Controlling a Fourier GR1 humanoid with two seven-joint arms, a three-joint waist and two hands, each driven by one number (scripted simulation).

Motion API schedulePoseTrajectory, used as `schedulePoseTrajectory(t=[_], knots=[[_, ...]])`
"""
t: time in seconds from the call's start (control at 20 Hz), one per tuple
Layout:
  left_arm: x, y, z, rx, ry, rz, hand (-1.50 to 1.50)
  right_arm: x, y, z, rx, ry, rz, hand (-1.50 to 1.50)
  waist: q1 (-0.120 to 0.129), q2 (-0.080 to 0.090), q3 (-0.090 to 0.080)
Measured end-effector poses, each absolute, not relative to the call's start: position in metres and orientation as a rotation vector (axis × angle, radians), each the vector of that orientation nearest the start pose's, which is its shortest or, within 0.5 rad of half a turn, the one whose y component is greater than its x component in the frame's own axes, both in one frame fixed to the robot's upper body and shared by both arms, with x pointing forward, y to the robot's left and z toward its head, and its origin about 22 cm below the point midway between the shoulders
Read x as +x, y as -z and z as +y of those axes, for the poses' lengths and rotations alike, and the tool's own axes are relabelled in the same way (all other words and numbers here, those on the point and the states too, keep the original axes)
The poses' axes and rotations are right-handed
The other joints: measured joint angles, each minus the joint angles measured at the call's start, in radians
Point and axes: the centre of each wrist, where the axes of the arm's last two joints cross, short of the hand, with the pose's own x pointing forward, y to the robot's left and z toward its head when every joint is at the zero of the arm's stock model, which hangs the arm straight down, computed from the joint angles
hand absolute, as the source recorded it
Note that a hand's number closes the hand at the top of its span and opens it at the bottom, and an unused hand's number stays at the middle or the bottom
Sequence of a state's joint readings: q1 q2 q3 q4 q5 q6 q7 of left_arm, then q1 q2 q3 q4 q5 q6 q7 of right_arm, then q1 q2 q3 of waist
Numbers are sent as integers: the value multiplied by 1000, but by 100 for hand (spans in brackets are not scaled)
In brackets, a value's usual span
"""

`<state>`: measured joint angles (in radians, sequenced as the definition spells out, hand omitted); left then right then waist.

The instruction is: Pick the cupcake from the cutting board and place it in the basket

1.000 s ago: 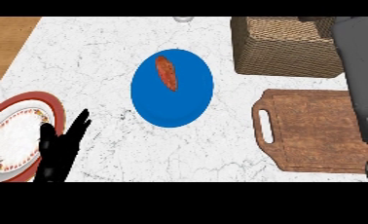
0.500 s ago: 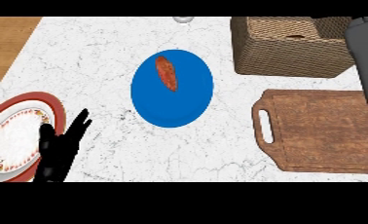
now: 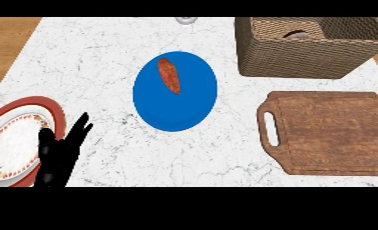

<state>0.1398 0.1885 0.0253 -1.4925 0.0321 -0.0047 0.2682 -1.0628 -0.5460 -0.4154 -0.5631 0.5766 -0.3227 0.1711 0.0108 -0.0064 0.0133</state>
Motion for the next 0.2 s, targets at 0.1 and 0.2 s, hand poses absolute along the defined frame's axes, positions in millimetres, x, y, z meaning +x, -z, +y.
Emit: schedulePoseTrajectory(t=[0.1,0.2], knots=[[200,35,296,182,28,-1092,0,434,-205,-374,-1037,79,-1453,-150,-4,-1,-1],[199,35,298,185,28,-1091,0,424,-210,-394,-1047,103,-1435,-150,-9,-3,-1]])
